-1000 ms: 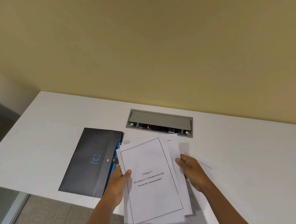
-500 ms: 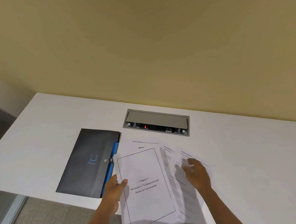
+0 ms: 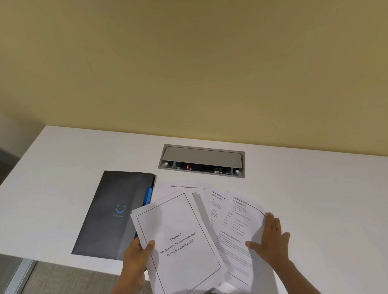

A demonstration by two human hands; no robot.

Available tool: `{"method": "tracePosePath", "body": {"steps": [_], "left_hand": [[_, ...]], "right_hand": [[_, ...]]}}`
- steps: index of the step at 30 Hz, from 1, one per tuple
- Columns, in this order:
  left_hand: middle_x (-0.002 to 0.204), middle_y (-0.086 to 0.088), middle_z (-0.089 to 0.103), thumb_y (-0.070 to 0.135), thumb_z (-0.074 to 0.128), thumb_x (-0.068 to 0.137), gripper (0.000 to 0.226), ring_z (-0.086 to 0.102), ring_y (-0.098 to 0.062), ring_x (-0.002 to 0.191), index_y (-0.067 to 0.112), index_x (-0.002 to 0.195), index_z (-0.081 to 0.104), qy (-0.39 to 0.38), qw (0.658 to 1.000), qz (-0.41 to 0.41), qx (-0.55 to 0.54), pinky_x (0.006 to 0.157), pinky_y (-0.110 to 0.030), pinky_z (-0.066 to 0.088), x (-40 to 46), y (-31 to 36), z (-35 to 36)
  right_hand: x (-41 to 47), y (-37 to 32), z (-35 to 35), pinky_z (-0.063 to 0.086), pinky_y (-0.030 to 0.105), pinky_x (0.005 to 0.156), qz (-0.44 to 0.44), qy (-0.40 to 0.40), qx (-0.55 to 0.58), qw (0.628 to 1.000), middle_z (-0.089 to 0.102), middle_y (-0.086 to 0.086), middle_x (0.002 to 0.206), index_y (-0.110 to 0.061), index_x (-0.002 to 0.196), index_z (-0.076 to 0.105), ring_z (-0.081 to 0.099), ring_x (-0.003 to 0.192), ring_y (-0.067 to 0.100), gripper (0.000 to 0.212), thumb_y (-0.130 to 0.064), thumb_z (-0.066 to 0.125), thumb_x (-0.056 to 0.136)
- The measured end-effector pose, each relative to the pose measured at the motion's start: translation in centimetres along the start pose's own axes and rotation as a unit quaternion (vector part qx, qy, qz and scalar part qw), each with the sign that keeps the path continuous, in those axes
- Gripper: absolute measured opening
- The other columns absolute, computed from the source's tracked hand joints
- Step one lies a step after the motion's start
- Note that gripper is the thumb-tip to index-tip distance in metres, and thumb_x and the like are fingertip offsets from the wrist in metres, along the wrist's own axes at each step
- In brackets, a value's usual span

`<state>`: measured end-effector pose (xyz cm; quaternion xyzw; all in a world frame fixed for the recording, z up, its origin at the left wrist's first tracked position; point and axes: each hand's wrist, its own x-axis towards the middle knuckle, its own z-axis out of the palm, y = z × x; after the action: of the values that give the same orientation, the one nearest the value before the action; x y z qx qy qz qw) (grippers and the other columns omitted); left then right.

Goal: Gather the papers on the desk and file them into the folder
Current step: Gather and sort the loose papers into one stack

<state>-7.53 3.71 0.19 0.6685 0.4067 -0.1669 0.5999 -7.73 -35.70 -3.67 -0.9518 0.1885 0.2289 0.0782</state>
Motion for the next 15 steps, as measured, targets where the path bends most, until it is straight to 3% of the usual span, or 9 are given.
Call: {"method": "tracePosePath", "body": {"steps": [2, 4, 7, 11, 13, 15], "left_hand": [[0.108, -0.004, 0.077, 0.009, 0.064, 0.1, 0.018, 0.073, -0.027, 0.096, 0.021, 0.113, 0.069, -0.005, 1.0, 0.005, -0.002, 0.067, -0.037, 0.058, -0.1, 0.1, 0.2], [0.109, -0.004, 0.077, 0.009, 0.064, 0.1, 0.02, 0.072, -0.028, 0.097, 0.019, 0.117, 0.068, -0.009, 1.0, 0.008, -0.005, 0.069, -0.038, 0.058, -0.2, 0.2, 0.5], [0.109, -0.003, 0.076, 0.009, 0.064, 0.1, 0.021, 0.071, -0.028, 0.097, 0.023, 0.117, 0.067, -0.012, 1.0, 0.013, -0.005, 0.071, -0.04, 0.058, -0.4, 0.5, 0.8], [0.111, -0.004, 0.076, 0.01, 0.064, 0.1, 0.022, 0.072, -0.029, 0.098, 0.021, 0.119, 0.066, -0.015, 1.0, 0.017, -0.006, 0.071, -0.041, 0.059, -0.4, 0.6, 1.0], [0.111, -0.005, 0.077, 0.011, 0.064, 0.1, 0.022, 0.073, -0.03, 0.099, 0.02, 0.12, 0.067, -0.019, 1.0, 0.016, -0.01, 0.071, -0.041, 0.059, -0.3, 0.7, 1.0], [0.109, -0.004, 0.079, 0.011, 0.065, 0.1, 0.022, 0.075, -0.031, 0.099, 0.022, 0.119, 0.068, -0.022, 1.0, 0.014, -0.018, 0.072, -0.043, 0.061, -0.2, 0.9, 0.9]], "right_hand": [[-0.5, -0.2, 0.4, 0.034, 0.048, 0.12, -0.009, 0.032, 0.031, 0.999, 0.035, 0.006, 0.167, -0.009, 0.165, 0.012, 0.03, 0.156, 0.028, 0.123, -0.067, 0.077, 0.079], [-1.0, -0.3, 0.8, 0.037, 0.048, 0.119, -0.015, 0.046, 0.092, 0.995, 0.047, 0.004, 0.16, -0.012, 0.165, 0.02, 0.041, 0.149, 0.03, 0.119, -0.052, 0.088, 0.076], [-1.7, -0.1, 1.5, 0.046, 0.053, 0.109, 0.019, 0.045, 0.193, 0.98, 0.053, 0.006, 0.157, -0.013, 0.164, 0.021, 0.052, 0.138, 0.033, 0.118, -0.035, 0.094, 0.073], [-2.2, 0.5, 2.2, 0.051, 0.053, 0.105, 0.132, 0.034, 0.325, 0.936, 0.05, 0.017, 0.157, -0.011, 0.162, 0.022, 0.056, 0.138, 0.041, 0.125, -0.026, 0.1, 0.066], [-2.0, 1.0, 2.4, 0.054, 0.052, 0.098, 0.176, 0.035, 0.372, 0.911, 0.066, 0.024, 0.135, -0.007, 0.156, 0.029, 0.065, 0.124, 0.045, 0.116, -0.019, 0.101, 0.066], [-2.0, 1.6, 2.5, 0.056, 0.047, 0.088, 0.201, 0.046, 0.429, 0.879, 0.073, 0.017, 0.105, -0.006, 0.15, 0.04, 0.07, 0.101, 0.041, 0.099, -0.012, 0.098, 0.069]]}}
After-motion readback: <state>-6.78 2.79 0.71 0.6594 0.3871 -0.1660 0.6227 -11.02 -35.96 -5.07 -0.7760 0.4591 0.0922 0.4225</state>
